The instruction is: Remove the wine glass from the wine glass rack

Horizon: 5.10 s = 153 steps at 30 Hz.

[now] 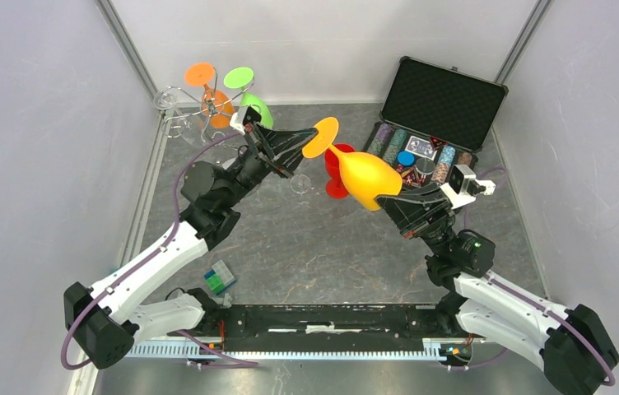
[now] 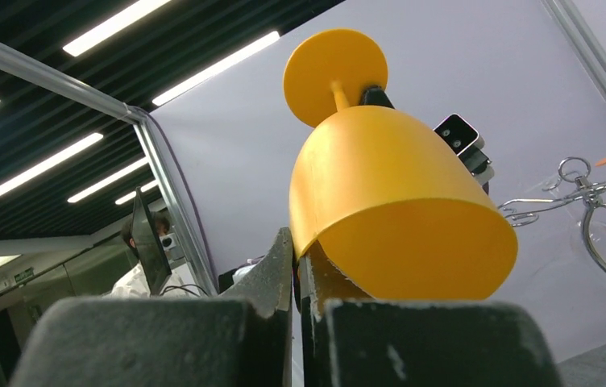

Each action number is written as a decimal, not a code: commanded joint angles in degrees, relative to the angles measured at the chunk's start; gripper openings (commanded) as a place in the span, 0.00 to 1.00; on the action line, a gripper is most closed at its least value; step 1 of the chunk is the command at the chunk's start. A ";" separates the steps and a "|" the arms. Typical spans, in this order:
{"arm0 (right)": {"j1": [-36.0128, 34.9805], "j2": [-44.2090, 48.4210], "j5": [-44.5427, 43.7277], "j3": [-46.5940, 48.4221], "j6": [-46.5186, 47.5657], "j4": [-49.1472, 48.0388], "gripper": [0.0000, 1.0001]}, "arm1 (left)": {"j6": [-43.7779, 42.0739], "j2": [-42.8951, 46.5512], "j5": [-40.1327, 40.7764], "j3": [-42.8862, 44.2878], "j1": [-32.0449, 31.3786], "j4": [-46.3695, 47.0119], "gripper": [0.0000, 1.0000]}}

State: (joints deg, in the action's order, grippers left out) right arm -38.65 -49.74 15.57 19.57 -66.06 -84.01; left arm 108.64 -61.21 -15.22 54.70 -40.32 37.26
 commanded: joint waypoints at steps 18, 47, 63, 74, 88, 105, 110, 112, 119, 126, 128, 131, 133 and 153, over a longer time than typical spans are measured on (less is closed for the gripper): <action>0.27 13.10 -13.15 27.11 48.19 90.27 0.00 | -57.41 17.91 10.47 0.75 -0.29 -44.59 1.00; -0.31 -15.86 -11.89 40.55 65.54 127.68 0.00 | -75.80 25.29 39.62 2.70 -0.29 -64.20 1.00; -5.48 -31.03 -16.77 53.45 65.32 132.37 0.06 | -77.84 30.94 42.38 1.11 -0.29 -65.12 1.00; -7.25 -37.85 -20.83 60.16 64.28 133.67 0.28 | -78.07 33.72 42.64 0.42 -0.30 -65.57 1.00; -7.34 -36.86 -20.95 61.64 64.05 128.24 0.42 | -77.21 33.40 43.96 0.98 -0.29 -66.34 1.00; -7.34 -34.50 -19.01 57.13 60.53 118.90 0.05 | -74.69 30.11 42.39 2.81 -0.29 -66.62 1.00; -7.32 -34.87 -16.90 57.67 60.81 118.47 0.02 | -74.11 29.82 42.21 2.87 -0.29 -66.61 1.00; -7.31 -35.41 -16.73 57.68 60.87 118.55 0.03 | -74.08 29.73 42.21 2.92 -0.29 -66.57 1.00; -7.27 -37.24 -16.16 58.12 61.09 119.26 0.27 | -74.38 29.09 42.47 3.46 -0.30 -66.32 1.00; -7.33 -36.31 -17.10 60.56 61.75 120.04 0.40 | -77.12 25.64 45.42 8.75 -0.29 -64.89 1.00; -7.31 -35.41 -17.49 61.06 61.78 120.00 0.43 | -77.66 23.08 46.44 10.88 -0.29 -64.68 1.00; -7.31 -32.36 -16.65 60.12 61.88 118.36 0.54 | -78.64 17.66 48.25 15.24 -0.25 -65.71 1.00; -7.32 -29.60 -16.68 58.29 61.67 116.18 0.63 | -79.48 13.22 49.41 19.30 0.00 -66.89 1.00; -7.35 -8.31 -15.73 40.76 58.07 101.09 0.75 | -70.12 -10.21 9.14 42.61 46.98 -69.33 1.00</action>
State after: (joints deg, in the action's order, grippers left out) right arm -45.76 -59.70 -0.91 62.57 -6.96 21.12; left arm 32.18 -69.60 8.21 94.30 -3.05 -31.46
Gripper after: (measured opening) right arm 0.745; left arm 0.994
